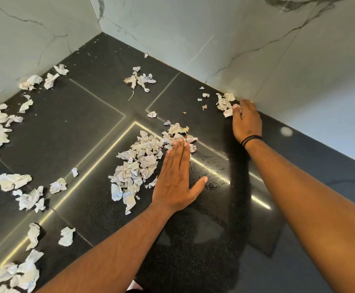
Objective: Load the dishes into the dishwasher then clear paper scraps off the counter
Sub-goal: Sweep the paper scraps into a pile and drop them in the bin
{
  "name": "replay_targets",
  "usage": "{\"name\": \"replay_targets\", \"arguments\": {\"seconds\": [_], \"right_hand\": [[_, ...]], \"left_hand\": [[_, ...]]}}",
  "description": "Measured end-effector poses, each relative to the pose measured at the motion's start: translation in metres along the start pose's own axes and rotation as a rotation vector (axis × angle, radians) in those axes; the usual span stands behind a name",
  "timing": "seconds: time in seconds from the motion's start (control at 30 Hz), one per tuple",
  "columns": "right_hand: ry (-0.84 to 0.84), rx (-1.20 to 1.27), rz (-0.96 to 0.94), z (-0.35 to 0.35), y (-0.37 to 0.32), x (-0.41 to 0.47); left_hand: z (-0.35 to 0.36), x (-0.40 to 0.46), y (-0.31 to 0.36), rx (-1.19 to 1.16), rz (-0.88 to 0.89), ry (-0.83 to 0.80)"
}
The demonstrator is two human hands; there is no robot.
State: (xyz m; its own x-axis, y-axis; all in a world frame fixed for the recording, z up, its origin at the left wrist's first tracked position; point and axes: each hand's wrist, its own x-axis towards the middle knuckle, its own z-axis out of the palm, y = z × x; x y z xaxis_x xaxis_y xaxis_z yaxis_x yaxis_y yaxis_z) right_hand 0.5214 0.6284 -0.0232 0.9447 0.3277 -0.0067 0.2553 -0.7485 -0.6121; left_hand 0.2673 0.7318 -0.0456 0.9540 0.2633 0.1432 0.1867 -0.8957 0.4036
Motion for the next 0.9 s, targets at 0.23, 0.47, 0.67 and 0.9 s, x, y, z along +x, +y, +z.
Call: {"name": "replay_targets", "arguments": {"seconds": [0.23,0.47,0.67,0.9], "right_hand": [[-0.199,-0.127,-0.169,0.049,-0.047,-0.045],[-0.234,0.068,-0.304,0.041,-0.058,-0.051],[-0.158,-0.123,-0.136,0.013,-0.032,0.023],[-0.382,-0.147,-0.283,0.05,-0.077,-0.012]], "left_hand": [[-0.001,0.0,0.001,0.017,-0.045,0.0],[-0.001,0.001,0.001,0.007,-0.045,-0.01],[-0.002,0.001,0.001,-0.017,-0.037,-0.009],[-0.005,0.001,0.002,-0.065,-0.058,0.022]]}}
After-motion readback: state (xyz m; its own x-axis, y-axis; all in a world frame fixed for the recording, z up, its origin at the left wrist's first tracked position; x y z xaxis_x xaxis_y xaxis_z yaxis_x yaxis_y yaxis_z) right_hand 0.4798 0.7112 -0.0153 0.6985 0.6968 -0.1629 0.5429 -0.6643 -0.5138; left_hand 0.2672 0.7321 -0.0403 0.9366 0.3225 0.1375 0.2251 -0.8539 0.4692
